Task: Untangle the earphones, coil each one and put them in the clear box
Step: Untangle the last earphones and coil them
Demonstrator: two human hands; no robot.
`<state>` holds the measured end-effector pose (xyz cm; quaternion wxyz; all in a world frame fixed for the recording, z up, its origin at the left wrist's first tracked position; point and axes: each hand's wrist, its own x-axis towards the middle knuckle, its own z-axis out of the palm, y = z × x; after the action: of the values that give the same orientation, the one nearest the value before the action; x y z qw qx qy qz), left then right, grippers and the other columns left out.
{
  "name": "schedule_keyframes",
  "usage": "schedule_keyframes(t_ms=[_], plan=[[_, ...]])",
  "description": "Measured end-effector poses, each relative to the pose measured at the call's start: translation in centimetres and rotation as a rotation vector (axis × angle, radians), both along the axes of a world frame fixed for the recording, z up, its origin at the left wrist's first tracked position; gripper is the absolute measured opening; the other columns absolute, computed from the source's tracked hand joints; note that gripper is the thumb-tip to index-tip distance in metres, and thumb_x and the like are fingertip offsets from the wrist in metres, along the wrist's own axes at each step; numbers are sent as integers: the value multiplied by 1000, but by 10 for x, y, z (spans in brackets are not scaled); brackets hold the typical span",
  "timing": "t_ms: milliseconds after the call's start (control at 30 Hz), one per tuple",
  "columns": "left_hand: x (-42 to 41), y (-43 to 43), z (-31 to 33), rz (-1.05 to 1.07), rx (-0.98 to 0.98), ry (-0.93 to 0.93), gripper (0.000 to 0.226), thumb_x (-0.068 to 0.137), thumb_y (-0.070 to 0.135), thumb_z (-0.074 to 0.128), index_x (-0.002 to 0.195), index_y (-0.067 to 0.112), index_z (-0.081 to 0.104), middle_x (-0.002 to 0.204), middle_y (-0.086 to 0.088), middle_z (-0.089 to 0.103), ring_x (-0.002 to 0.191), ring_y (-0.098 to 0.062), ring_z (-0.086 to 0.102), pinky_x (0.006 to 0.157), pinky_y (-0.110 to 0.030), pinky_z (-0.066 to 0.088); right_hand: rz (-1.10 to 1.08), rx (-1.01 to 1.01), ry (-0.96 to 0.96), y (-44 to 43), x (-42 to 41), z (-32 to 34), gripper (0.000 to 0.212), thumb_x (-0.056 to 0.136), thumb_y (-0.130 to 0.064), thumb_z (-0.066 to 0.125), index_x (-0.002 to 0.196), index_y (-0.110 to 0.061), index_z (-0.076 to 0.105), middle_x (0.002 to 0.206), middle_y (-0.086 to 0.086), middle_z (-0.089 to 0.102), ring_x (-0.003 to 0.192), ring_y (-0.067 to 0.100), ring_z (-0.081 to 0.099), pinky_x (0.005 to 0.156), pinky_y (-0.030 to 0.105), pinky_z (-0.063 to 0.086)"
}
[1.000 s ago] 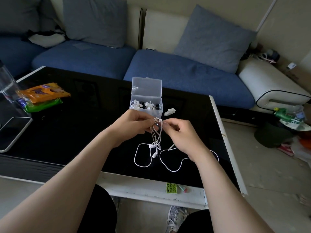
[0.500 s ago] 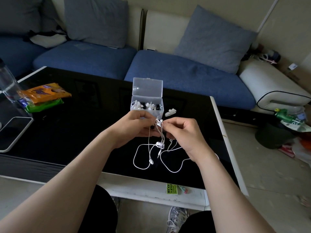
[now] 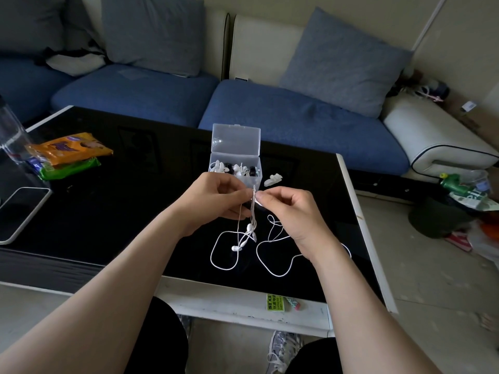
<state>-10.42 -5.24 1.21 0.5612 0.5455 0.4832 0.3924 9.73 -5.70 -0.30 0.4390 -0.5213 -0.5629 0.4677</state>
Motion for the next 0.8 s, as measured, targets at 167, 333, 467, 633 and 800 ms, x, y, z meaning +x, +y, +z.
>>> schedule_keyframes(t_ms=[167, 333, 467, 633, 800], plan=[[0, 0, 5, -87, -102, -145, 11, 105, 10, 61, 104, 0, 66, 103, -22, 77, 96, -32, 78, 85, -39, 65, 23, -101, 90, 3, 0, 2, 11, 99, -20, 74, 103, -15, 83, 104, 4, 82, 110, 18, 75, 106, 32, 52], [2, -1, 9, -61, -128, -171, 10, 106, 7, 57, 100, 3, 63, 95, -20, 77, 88, -31, 79, 75, -36, 65, -20, -87, 95, 1, -2, 4, 7, 93, -19, 79, 94, -14, 84, 98, 7, 82, 106, 23, 76, 109, 41, 54], [7, -3, 9, -72, -93, -182, 9, 107, 9, 56, 105, 1, 61, 89, -19, 75, 87, -34, 79, 72, -36, 65, -71, -56, 90, 0, -4, 7, 8, 92, -17, 79, 88, -13, 84, 86, 3, 80, 85, 9, 71, 90, 30, 54], [10, -5, 7, -78, -7, -127, 13, 107, 8, 57, 115, -2, 61, 94, -17, 76, 89, -35, 79, 79, -40, 67, -47, -32, 86, -2, -5, 7, 14, 89, -20, 74, 82, -10, 81, 80, 9, 73, 77, 13, 63, 81, 33, 52], [10, -6, 5, -132, 80, -61, 25, 106, 0, 57, 126, 6, 69, 109, -21, 76, 103, -32, 77, 91, -37, 63, -26, -46, 83, -2, -7, 6, 18, 89, -22, 68, 77, -14, 79, 84, 16, 76, 79, 15, 67, 86, 39, 53]])
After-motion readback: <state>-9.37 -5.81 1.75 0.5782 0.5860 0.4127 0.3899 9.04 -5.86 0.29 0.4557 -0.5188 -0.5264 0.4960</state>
